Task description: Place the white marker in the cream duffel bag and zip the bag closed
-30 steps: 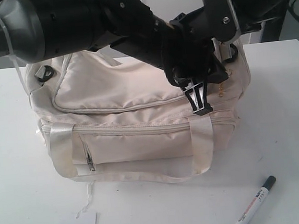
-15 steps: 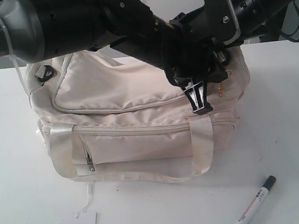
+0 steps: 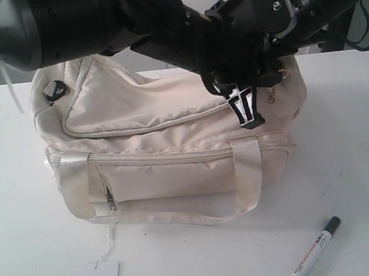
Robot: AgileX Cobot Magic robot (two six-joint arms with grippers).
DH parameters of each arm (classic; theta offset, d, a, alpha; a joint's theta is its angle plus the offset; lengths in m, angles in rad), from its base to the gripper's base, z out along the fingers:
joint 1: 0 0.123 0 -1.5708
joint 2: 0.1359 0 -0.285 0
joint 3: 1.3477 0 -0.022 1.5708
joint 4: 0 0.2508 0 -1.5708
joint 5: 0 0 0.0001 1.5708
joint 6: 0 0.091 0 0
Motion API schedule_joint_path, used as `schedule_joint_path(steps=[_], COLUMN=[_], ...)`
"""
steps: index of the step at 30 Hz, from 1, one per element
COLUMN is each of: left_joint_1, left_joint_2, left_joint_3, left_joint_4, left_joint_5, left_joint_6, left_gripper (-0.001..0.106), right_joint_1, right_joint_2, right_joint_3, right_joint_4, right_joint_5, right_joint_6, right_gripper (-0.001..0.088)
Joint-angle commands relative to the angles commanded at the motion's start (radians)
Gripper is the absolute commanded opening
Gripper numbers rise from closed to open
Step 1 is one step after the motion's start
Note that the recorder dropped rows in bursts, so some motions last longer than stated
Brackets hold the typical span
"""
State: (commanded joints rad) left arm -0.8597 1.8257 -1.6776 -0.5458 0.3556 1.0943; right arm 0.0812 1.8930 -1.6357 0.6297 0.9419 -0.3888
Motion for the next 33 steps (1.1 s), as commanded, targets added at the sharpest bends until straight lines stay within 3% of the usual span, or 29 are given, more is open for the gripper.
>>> schedule_joint_path(steps=[33], left_joint_1=[0.0], left_joint_2=[-0.032], left_joint_3=[-0.007], left_joint_4=[0.032], left_joint_5=[0.07], left_joint_6=[-0.023], left_gripper=[0.0], right_joint_1=[0.0], right_joint_2=[0.005], right_joint_3=[0.0], right_joint_4=[-0.011], right_joint_5=[-0.026], right_joint_6=[0.008], right_gripper=[0.0])
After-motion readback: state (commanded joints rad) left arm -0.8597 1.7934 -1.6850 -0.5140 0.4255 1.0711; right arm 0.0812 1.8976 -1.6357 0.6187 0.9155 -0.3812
